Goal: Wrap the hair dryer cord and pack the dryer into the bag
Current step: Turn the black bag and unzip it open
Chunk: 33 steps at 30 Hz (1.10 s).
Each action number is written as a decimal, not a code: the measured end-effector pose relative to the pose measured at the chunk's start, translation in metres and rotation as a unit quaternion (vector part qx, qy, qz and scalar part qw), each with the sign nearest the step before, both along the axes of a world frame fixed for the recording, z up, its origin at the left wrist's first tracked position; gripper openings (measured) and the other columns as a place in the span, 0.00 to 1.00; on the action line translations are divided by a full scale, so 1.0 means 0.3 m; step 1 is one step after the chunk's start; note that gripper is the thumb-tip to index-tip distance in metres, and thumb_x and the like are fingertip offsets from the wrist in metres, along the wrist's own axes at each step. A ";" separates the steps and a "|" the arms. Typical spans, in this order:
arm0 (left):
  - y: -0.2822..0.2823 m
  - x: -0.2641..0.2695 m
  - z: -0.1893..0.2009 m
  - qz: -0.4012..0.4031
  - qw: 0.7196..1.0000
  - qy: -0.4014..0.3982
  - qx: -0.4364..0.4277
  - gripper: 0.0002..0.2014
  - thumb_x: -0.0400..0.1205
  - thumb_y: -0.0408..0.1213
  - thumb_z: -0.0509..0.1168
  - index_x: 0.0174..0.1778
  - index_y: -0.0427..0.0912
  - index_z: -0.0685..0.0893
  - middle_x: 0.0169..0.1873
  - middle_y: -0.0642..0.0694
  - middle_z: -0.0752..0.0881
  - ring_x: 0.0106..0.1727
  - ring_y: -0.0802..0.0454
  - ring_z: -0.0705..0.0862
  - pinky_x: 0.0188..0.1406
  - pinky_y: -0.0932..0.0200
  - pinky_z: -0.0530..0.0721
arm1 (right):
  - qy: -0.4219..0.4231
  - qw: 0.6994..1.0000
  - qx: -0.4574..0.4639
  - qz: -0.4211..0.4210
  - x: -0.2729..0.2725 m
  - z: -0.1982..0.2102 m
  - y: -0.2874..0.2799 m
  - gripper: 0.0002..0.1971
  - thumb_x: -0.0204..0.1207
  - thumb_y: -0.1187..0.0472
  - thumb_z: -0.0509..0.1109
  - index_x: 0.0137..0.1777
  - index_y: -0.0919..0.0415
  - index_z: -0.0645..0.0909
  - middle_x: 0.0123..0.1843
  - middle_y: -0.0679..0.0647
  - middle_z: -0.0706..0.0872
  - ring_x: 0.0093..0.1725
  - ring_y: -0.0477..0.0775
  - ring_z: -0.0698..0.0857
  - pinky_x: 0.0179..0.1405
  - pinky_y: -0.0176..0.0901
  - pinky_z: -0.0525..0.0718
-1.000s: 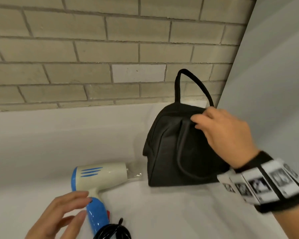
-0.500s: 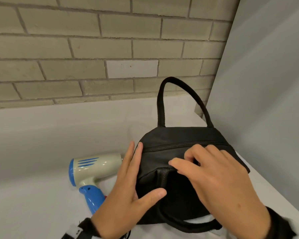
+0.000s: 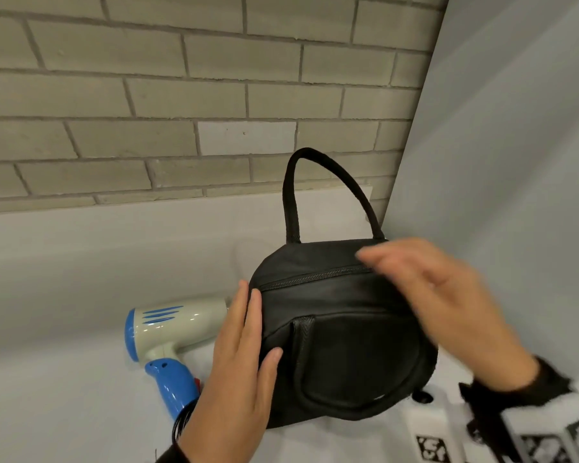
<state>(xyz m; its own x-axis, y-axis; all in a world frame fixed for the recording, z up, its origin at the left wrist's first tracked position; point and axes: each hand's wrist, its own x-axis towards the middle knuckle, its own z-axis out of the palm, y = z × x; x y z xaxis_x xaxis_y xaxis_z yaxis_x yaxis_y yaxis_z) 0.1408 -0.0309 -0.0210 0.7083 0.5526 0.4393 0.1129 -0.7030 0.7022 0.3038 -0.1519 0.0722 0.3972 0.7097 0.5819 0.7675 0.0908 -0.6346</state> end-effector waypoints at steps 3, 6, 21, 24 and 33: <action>-0.005 -0.018 0.032 -0.007 0.999 -0.011 0.052 0.33 0.73 0.54 0.49 0.70 0.76 0.39 0.72 0.81 0.36 0.75 0.77 0.42 0.76 0.58 0.48 | 0.224 0.966 0.112 -0.070 0.204 -0.012 -0.069 0.10 0.66 0.42 0.69 0.38 0.44 0.88 0.36 0.38 0.90 0.36 0.37 0.85 0.38 0.27 0.82; 0.002 -0.012 0.068 -0.056 0.987 -0.010 0.151 0.31 0.75 0.47 0.56 0.75 0.63 0.55 0.78 0.66 0.49 0.79 0.63 0.48 0.77 0.51 0.61 | 0.358 0.928 -0.036 -0.092 0.343 -0.163 -0.080 0.08 0.74 0.55 0.67 0.45 0.55 0.87 0.33 0.42 0.91 0.35 0.39 0.87 0.41 0.36 0.86; 0.040 0.100 0.093 -0.080 0.973 0.000 0.217 0.20 0.76 0.34 0.55 0.62 0.58 0.75 0.59 0.59 0.85 0.71 0.61 0.68 0.75 0.53 0.55 | 0.460 0.865 -0.195 -0.052 0.327 -0.303 -0.021 0.13 0.76 0.75 0.59 0.36 0.63 0.82 0.28 0.53 0.84 0.30 0.48 0.82 0.35 0.41 0.81; 0.051 0.096 0.088 -0.079 0.976 -0.012 0.202 0.23 0.74 0.31 0.53 0.61 0.58 0.75 0.58 0.60 0.85 0.70 0.63 0.70 0.76 0.55 0.54 | 0.500 0.858 -0.117 -0.006 0.338 -0.296 -0.017 0.13 0.74 0.72 0.62 0.36 0.60 0.85 0.26 0.50 0.86 0.26 0.44 0.83 0.31 0.38 0.84; 0.056 0.096 0.085 -0.088 0.977 -0.018 0.193 0.24 0.73 0.30 0.52 0.60 0.58 0.77 0.57 0.60 0.85 0.68 0.64 0.71 0.74 0.57 0.57 | 0.494 0.857 -0.136 -0.058 0.356 -0.302 0.013 0.06 0.72 0.77 0.63 0.45 0.75 0.80 0.34 0.60 0.84 0.33 0.54 0.81 0.29 0.35 0.86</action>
<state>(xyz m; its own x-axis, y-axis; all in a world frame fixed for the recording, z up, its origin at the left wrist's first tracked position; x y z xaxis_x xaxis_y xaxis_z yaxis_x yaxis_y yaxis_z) 0.1695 -0.0141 0.0045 0.7570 0.2115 0.6183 -0.0536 -0.9229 0.3814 0.4108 -0.1481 -0.0183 0.6782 0.6876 -0.2592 -0.1621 -0.2041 -0.9654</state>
